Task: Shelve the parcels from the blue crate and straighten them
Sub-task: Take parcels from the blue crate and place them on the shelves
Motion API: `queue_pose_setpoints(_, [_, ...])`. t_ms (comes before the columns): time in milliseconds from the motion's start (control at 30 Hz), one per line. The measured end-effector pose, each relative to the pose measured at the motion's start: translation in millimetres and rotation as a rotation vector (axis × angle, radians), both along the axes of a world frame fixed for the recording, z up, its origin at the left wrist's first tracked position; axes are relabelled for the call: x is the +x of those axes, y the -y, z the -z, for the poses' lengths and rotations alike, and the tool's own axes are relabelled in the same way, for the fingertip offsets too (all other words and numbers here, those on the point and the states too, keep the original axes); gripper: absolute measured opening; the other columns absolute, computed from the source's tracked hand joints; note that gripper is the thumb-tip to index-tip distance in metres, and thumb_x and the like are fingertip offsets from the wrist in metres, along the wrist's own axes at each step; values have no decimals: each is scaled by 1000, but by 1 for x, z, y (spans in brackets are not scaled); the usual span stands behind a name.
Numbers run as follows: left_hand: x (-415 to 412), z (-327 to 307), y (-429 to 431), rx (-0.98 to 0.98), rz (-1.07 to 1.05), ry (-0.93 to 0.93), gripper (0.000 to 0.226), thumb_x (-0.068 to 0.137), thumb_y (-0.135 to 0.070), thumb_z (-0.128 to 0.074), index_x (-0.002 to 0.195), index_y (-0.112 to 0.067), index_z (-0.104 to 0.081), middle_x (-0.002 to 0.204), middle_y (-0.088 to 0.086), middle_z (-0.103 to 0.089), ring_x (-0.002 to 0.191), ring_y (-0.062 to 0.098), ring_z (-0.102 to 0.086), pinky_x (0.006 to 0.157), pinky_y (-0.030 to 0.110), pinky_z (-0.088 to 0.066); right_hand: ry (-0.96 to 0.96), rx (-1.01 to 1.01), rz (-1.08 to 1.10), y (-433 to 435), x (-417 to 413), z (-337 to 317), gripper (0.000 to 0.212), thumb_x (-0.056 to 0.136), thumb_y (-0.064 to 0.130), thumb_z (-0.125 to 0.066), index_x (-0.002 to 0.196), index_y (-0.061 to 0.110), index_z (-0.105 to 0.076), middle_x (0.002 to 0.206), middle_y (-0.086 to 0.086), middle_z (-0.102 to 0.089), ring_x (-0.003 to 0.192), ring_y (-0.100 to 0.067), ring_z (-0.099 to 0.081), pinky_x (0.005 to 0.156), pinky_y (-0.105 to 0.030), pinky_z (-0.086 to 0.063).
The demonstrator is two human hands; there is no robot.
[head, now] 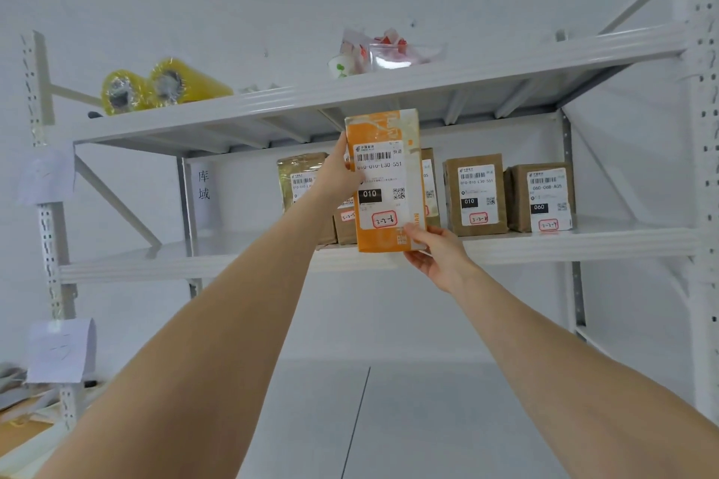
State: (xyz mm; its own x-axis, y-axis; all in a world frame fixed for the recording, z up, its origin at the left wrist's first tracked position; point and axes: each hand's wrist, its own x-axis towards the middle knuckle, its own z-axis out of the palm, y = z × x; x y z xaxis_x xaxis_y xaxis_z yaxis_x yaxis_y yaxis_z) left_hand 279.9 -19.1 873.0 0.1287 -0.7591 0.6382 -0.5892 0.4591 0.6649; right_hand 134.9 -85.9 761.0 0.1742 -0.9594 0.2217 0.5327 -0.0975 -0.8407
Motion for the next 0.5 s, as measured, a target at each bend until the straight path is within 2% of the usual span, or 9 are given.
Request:
queue_pose_setpoints(133, [11, -5, 15, 64, 52, -8, 76, 93, 1, -52, 151, -32, -16, 132, 8, -54, 113, 26, -59, 82, 43, -57, 11, -11, 36, 13, 6, -5, 30, 83, 7, -73, 108, 9, -58, 99, -8, -68, 87, -20, -66, 76, -34, -56])
queue_pose_setpoints(267, [23, -11, 35, 81, 127, -6, 78, 92, 3, -52, 151, -32, -15, 130, 6, -53, 108, 23, -60, 73, 35, -57, 15, -27, 104, 27, 12, -10, 22, 83, 6, -73, 100, 11, -59, 97, -7, -69, 86, -20, -67, 74, -32, -56])
queue_pose_setpoints(367, [31, -18, 47, 109, 210, -20, 80, 91, 3, -54, 151, -33, -16, 121, 7, -57, 105, 23, -61, 79, 37, -57, -21, -65, 181, 37, 16, -17, 26, 84, 8, -72, 107, 9, -61, 101, -8, -70, 89, -20, -68, 73, -31, -56])
queue_pose_setpoints(500, [42, -22, 64, 131, 270, -24, 81, 90, 2, -56, 151, -32, -16, 119, 10, -61, 107, 25, -62, 84, 39, -56, -73, -91, 288, 49, 21, -21, 26, 83, 9, -73, 107, 9, -62, 103, -8, -70, 93, -20, -68, 77, -32, -56])
